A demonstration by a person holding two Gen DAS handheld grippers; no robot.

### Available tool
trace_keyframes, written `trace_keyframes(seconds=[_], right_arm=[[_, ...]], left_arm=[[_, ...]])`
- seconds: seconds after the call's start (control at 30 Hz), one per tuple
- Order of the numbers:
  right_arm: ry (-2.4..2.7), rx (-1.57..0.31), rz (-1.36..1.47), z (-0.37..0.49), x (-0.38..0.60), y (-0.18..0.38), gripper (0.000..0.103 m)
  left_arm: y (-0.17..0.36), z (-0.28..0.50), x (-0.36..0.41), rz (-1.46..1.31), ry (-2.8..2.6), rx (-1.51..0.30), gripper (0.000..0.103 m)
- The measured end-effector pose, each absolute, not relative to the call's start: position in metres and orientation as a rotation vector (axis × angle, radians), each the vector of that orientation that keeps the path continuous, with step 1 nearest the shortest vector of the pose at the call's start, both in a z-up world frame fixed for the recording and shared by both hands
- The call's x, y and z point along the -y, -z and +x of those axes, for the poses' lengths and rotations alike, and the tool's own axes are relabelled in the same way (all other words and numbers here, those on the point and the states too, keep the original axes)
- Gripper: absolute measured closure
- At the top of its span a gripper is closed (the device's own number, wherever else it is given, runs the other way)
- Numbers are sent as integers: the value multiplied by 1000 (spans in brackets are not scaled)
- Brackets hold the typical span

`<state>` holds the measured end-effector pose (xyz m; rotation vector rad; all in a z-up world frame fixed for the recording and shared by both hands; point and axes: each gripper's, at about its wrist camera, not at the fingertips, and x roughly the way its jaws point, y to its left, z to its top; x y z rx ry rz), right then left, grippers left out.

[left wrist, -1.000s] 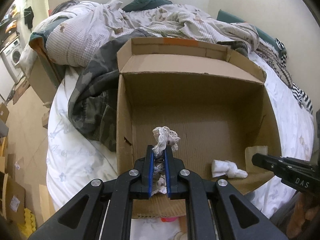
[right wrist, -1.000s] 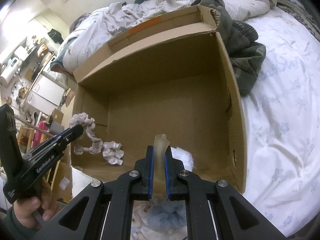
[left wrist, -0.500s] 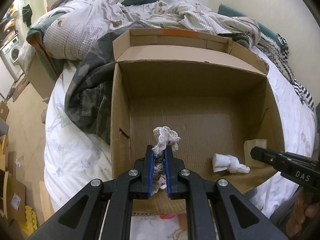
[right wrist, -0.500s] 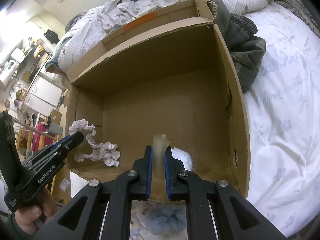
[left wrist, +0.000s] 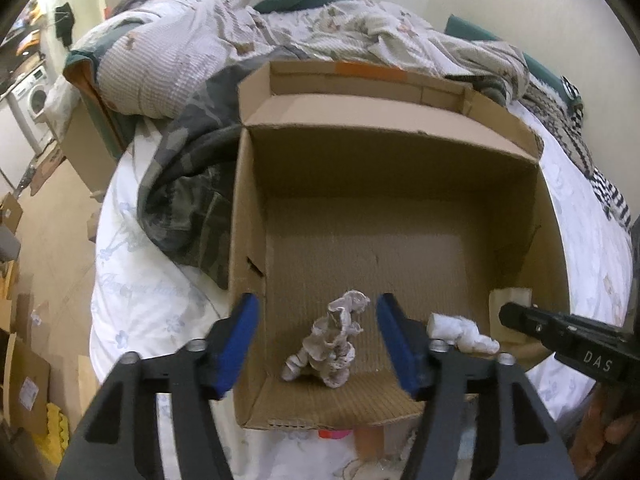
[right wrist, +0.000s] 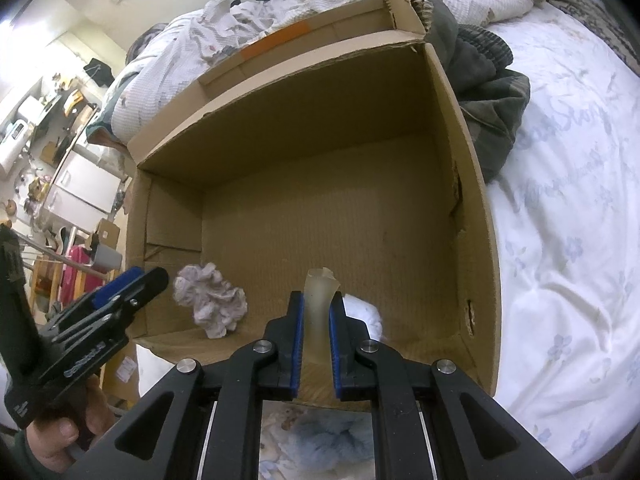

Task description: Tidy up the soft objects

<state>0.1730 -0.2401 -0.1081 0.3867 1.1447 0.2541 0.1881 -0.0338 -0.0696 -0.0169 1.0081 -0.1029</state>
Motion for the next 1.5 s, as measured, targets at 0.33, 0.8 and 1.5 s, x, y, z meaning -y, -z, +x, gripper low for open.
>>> trace_keyframes(seconds=[0.33, 0.8, 1.5], right_arm=[[-209, -1108, 423, 174, 250, 104, 32], [-193, -1061, 434, 168, 250, 94, 0], [-196, -989, 390, 136, 248, 68, 0]], left_arm=[[68, 188, 35, -6, 91, -997, 41], [57, 180, 23, -36, 80, -977, 41], [36, 146, 6, -22, 55, -933, 41]])
